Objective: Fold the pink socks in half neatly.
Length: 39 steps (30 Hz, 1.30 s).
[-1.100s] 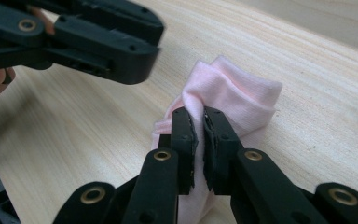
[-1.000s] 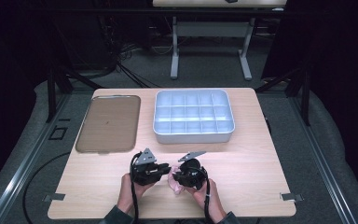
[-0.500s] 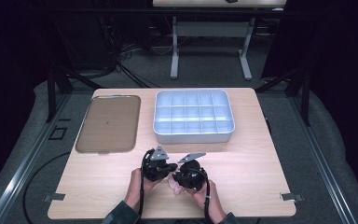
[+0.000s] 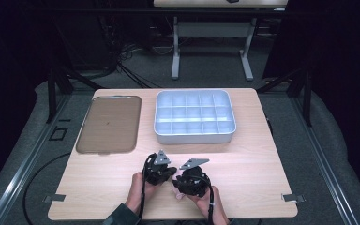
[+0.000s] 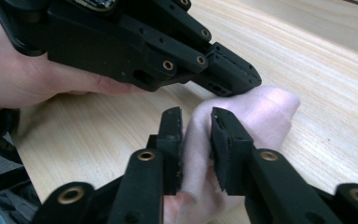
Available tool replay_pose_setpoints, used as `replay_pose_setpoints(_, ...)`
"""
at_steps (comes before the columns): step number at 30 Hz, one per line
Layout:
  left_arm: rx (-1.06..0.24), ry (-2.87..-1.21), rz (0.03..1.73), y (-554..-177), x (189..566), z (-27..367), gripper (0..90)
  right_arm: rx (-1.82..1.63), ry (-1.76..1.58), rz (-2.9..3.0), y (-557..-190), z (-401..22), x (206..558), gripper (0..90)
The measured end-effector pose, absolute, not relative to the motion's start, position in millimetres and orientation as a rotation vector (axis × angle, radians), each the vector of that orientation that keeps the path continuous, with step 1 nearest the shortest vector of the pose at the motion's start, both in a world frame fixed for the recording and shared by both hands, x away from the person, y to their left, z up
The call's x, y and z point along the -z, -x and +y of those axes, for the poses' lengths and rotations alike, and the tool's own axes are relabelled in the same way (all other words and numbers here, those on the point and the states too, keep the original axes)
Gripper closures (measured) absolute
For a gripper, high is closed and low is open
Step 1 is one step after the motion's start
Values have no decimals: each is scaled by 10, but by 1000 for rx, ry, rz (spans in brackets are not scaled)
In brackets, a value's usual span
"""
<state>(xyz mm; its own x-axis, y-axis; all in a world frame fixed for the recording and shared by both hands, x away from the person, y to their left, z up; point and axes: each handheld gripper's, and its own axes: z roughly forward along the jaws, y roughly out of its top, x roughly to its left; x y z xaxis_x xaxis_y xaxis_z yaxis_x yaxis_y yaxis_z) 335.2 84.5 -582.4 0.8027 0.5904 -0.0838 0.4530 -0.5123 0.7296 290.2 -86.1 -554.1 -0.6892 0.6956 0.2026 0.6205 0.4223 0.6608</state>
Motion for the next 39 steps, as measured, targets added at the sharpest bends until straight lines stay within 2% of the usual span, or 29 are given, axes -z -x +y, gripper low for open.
replay_pose_setpoints(3, -247, -2191, 765, -3332, 5813, 831, 899, -1128, -1198, 2565, -2913, -878, 5579, 775)
replay_pose_setpoints(8, -252, -2118, 760, -3318, 5696, 912, 897, -1159, -1184, 2563, -2909, -913, 5614, 777)
replay_pose_setpoints(13, -172, -2089, 676, -3312, 5594, 888, 896, -1181, -1173, 2553, -2891, -929, 5634, 777)
replay_pose_setpoints(19, -122, -2145, 637, -3346, 5700, 770, 897, -1206, -1160, 2542, -2877, -955, 5663, 779)
replay_pose_setpoints(24, -175, -2171, 626, -3308, 5704, 724, 898, -1213, -1120, 2535, -2863, -965, 5670, 764)
replay_pose_setpoints(26, -205, -2172, 621, -3294, 5708, 717, 898, -1217, -1097, 2530, -2828, -946, 5654, 701)
replay_pose_setpoints(32, -260, -2185, 608, -3250, 5700, 677, 898, -1211, -1061, 2533, -2756, -977, 5589, 655)
replay_pose_setpoints(37, -275, -2192, 606, -3243, 5696, 670, 898, -1216, -1043, 2528, -2684, -1012, 5525, 647)
replay_pose_setpoints(39, -274, -2191, 610, -3240, 5694, 669, 899, -1209, -997, 2555, -2612, -1023, 5483, 695)
